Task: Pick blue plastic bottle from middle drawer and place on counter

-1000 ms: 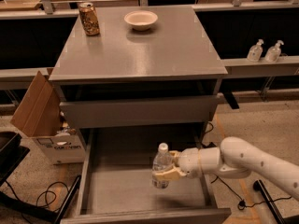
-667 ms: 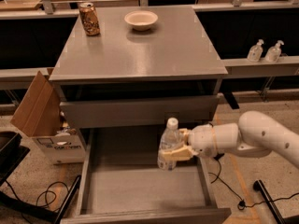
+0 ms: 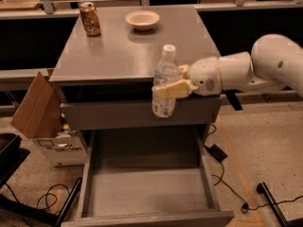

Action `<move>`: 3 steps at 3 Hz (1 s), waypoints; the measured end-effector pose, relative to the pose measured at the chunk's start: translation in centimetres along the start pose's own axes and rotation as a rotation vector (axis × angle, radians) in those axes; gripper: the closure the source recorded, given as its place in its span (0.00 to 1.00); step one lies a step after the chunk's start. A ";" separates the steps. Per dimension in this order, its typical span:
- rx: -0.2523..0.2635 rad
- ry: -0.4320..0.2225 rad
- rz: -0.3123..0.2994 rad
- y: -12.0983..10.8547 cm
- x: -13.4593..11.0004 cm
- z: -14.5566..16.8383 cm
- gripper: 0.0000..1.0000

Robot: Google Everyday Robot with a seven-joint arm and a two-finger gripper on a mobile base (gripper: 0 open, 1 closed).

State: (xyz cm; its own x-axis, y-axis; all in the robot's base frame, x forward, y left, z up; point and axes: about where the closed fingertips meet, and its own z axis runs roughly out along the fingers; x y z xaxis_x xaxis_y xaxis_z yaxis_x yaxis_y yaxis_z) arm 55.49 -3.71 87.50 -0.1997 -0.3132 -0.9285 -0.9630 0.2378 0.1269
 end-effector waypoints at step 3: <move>0.090 -0.067 -0.072 -6.7 -18.1 14.8 1.00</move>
Offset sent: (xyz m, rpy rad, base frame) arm 0.1530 0.1993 0.1418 0.0672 -0.1040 -0.0854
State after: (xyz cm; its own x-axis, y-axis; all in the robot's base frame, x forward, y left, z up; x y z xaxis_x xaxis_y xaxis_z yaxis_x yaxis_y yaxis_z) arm 68.25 13.98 98.28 -0.1150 -0.2712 -0.9556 -0.9537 0.2993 0.0298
